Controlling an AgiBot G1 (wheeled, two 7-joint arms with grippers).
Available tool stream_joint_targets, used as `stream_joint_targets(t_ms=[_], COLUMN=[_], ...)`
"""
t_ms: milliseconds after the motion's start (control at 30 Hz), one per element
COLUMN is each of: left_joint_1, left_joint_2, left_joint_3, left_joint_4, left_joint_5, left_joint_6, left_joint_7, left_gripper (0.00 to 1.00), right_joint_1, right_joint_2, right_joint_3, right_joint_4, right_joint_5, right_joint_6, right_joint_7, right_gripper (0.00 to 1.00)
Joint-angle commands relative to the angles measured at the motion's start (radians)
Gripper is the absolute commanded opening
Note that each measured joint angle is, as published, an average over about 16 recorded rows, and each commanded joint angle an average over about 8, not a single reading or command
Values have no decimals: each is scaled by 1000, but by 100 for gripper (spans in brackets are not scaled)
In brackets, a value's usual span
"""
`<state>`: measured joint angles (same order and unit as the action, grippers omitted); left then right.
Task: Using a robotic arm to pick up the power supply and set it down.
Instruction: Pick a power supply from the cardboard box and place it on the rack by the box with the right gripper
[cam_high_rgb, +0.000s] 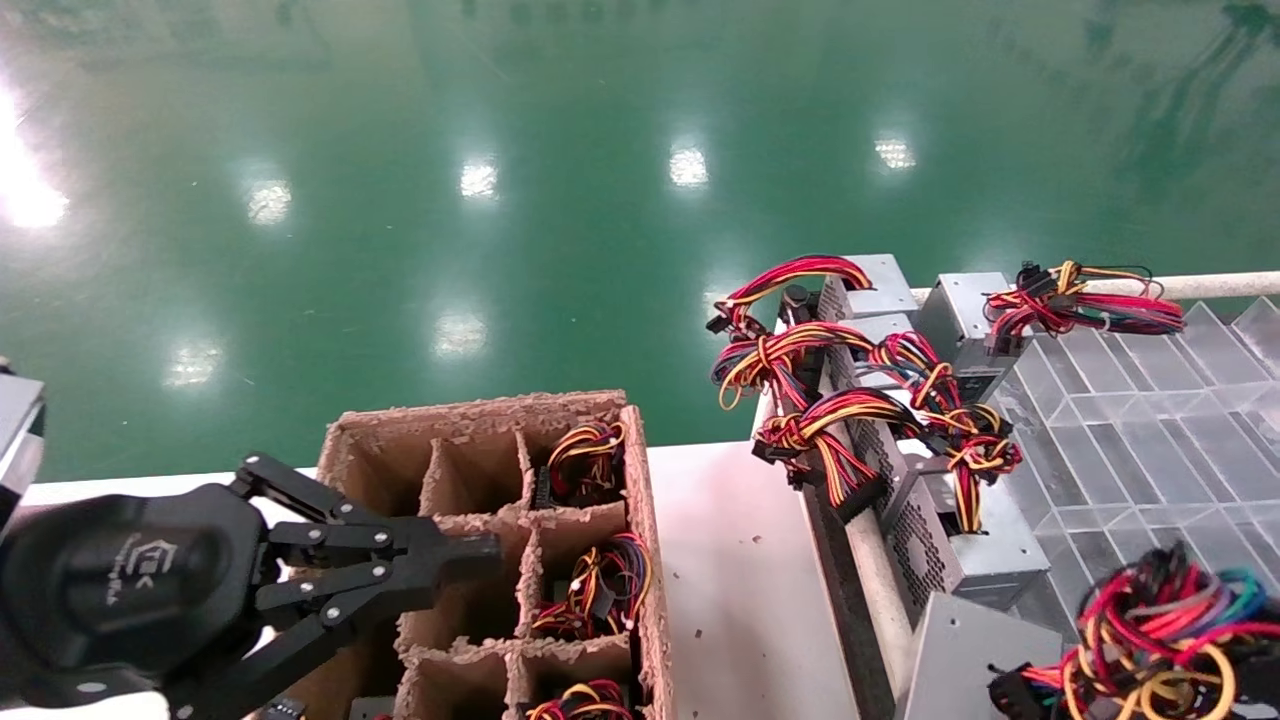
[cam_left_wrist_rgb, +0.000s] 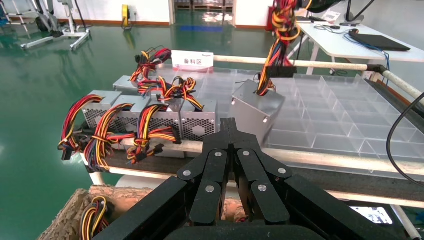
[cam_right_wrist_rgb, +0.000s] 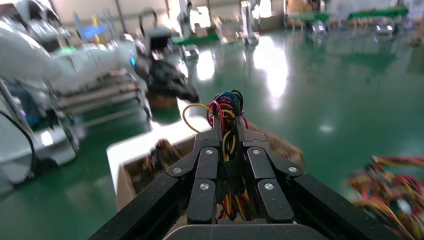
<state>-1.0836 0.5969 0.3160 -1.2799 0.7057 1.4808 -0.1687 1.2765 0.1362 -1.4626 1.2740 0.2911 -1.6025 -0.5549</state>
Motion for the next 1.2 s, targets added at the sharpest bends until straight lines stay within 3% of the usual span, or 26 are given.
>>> stream_joint_targets(t_ms=[33,733,1200], left_joint_1=[0,0,0], left_joint_2=[0,0,-1], left_joint_3=[0,1,1], left_joint_4=[0,0,0], left_joint_5=[0,-1,-1], left_joint_6=[0,0,-1], left_joint_7=[0,0,1], left_gripper=[0,0,0], right_joint_1=[10,133,229], right_joint_2=[18,181,206], right_joint_3=[5,-65,-124], right_joint_4=[-15,-58,-125], right_joint_5=[-24,-74,-70], right_joint_6=[0,3,7], right_joint_7=[14,49,46], right_gripper=[0,0,0])
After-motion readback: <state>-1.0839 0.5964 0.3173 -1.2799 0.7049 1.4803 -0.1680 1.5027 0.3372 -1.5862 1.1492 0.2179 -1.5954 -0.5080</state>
